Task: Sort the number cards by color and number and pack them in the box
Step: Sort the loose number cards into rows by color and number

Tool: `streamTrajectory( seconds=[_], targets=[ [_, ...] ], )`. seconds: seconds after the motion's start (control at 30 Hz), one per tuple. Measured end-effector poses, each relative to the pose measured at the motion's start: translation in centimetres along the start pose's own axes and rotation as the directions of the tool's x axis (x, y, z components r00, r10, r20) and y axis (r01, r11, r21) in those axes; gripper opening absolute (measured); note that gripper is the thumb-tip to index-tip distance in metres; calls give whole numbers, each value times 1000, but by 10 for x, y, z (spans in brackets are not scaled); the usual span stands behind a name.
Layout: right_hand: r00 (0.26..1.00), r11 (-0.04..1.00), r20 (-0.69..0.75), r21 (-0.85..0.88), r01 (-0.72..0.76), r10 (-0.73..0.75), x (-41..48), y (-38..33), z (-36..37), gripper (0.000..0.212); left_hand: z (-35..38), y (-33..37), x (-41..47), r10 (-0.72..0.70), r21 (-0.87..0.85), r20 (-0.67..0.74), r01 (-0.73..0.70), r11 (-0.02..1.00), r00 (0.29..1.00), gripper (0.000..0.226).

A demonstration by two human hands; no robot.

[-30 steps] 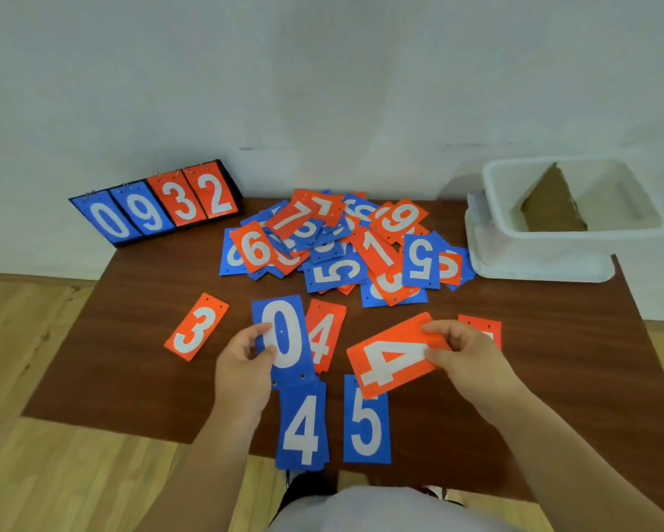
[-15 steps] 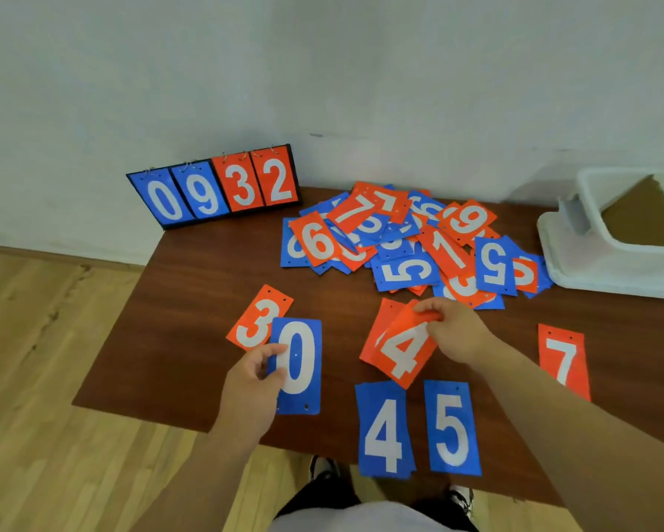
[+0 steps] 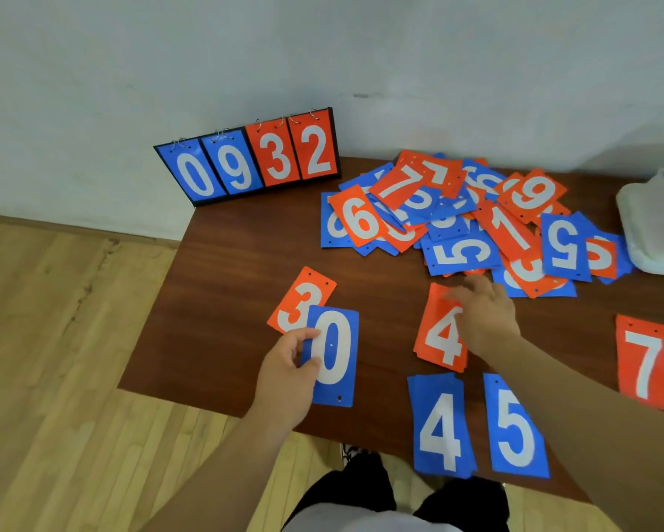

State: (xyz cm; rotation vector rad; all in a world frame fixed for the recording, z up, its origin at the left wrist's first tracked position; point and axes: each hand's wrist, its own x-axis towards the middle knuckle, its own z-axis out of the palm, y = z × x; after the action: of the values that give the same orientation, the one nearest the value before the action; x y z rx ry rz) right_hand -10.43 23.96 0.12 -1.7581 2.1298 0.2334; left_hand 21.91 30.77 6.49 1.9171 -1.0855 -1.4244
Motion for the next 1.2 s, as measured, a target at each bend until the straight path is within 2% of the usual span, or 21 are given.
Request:
streamTrajectory(
  seconds=[0.07,0.13,0.2,0.27,0.37,0.6,0.67,0.73,0.83,0.93,1.0,1.03,1.1,1.2],
  targets=[
    [996,997,-80,73,-39,45,-10,-4,-4,44,2,2,2,13,-4,6,-13,1000,1000,30],
    [993,932,-44,352,-87,109,-26,-17,-19,33,5,6,2,32,-9,28,-32,999,999,30],
    [990,761,67,634,-138,124,-52,-40,-39,18,10,10,1,67,20,74,-69,997,995,32],
    [987,603,160,784,-148,36,-78,-60,-53,12,13,16,1,128,82,140,-140,987,982,35],
    [985,536,131,843,-50,-113,-100,-78,-64,18,16,26,1,200,173,269,-251,953,942,38],
    [984,574,103,819,-2,-143,-107,-68,-72,18,11,48,-11,205,257,494,-367,894,845,36],
    [978,587,120,809,2,-168,-108,-62,-72,16,13,48,-14,197,273,515,-377,885,834,35],
    [965,551,149,835,-7,-214,-109,-59,-72,16,14,49,-19,203,272,520,-386,881,830,34],
    [969,485,136,874,-19,-207,-115,-60,-77,17,14,51,-28,231,270,462,-384,883,856,32],
    [997,433,54,901,-24,-58,-115,-58,-74,20,14,50,-27,287,92,163,-304,948,944,31],
    [998,305,31,951,-45,52,-116,-56,-70,22,17,49,-30,241,-96,-50,-245,965,969,33],
    [994,237,30,970,-53,101,-117,-56,-67,22,20,49,-34,218,-166,-96,-232,958,971,35],
    [988,140,62,987,-82,143,-119,-61,-63,23,31,47,-44,227,-219,-84,-240,946,970,39],
    [991,113,99,988,-108,86,-127,-76,-54,22,48,40,-52,216,-214,-41,-220,952,976,38]
  ],
)
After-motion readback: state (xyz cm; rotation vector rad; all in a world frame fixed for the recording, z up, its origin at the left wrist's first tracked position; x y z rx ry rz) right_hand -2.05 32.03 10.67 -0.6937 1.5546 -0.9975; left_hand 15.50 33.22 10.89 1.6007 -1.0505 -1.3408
